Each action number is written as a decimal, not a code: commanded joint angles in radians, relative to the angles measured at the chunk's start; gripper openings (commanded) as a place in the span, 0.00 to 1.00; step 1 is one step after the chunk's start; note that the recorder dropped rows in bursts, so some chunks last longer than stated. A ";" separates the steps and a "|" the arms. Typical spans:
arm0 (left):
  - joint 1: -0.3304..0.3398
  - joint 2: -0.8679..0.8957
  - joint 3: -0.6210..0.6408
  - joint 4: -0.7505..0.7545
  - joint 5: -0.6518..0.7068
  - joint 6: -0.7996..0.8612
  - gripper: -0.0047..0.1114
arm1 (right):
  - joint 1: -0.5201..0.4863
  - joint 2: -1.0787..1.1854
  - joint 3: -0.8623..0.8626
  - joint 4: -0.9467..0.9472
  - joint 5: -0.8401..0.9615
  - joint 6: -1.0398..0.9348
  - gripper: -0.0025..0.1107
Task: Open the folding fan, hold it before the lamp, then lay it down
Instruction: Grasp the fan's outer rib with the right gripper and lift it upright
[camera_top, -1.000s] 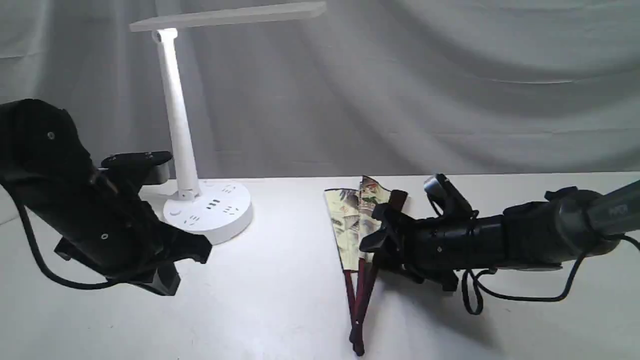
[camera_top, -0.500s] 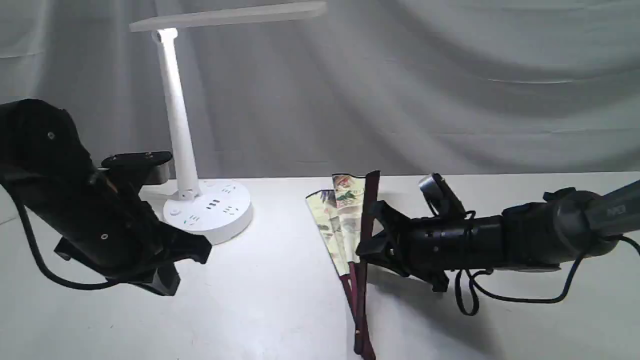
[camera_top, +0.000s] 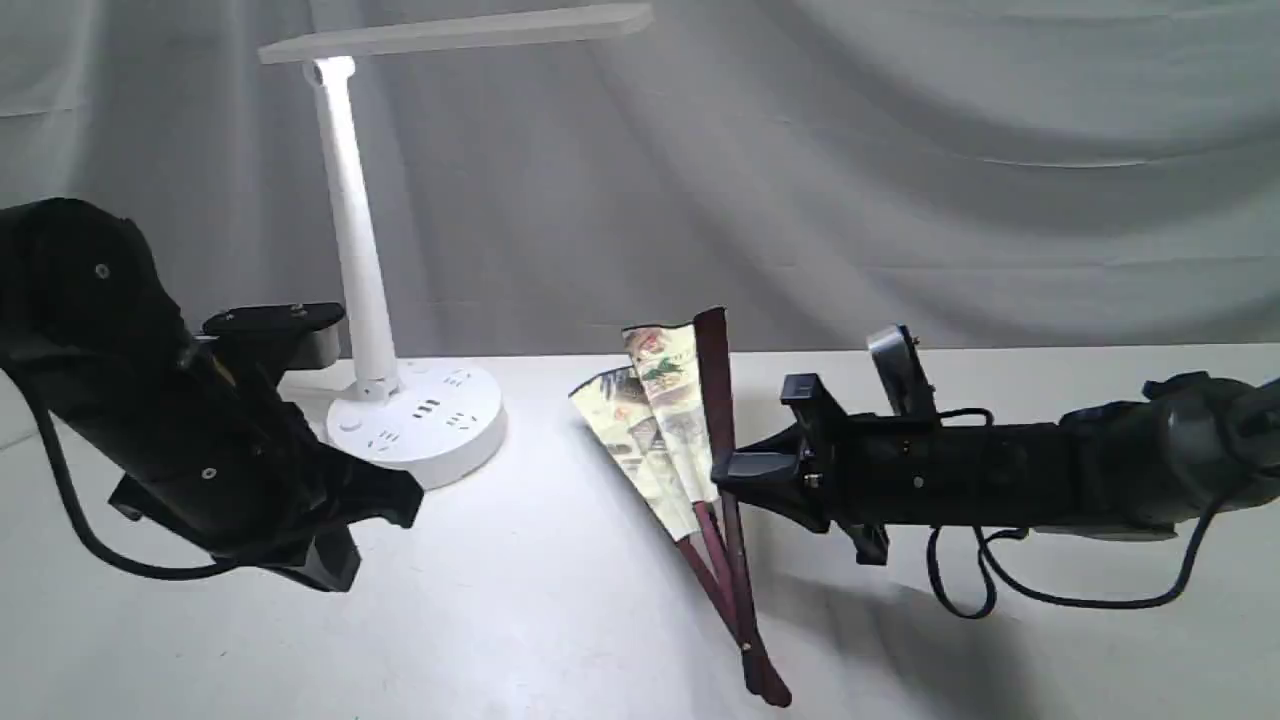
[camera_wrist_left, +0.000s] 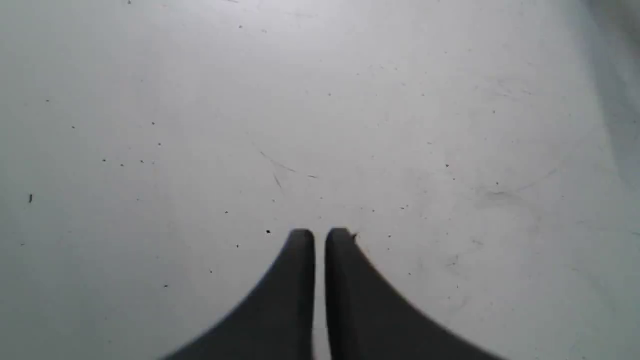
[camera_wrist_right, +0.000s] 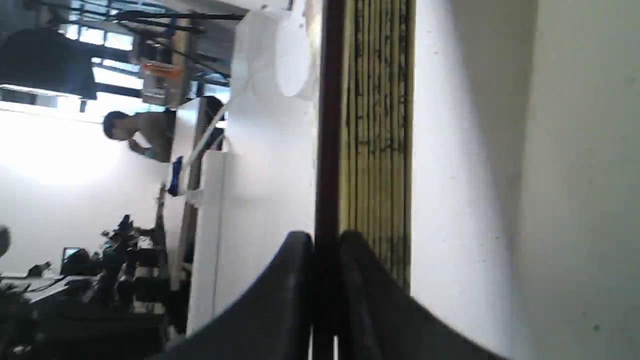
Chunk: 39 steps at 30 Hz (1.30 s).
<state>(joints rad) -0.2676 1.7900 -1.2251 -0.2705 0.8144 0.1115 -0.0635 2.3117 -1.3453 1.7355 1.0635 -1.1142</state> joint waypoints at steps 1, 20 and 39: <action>-0.004 -0.002 -0.008 -0.004 0.002 0.002 0.07 | -0.028 -0.003 0.010 -0.019 0.125 -0.017 0.02; -0.004 0.003 -0.008 -0.013 -0.087 0.076 0.07 | -0.217 -0.173 0.285 -0.044 0.158 -0.138 0.02; -0.004 0.024 -0.008 -0.034 -0.069 0.076 0.07 | -0.227 -0.433 0.372 -0.077 0.158 -0.058 0.02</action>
<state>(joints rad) -0.2676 1.8155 -1.2251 -0.2993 0.7465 0.1819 -0.2841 1.9126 -0.9798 1.6437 1.1959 -1.1795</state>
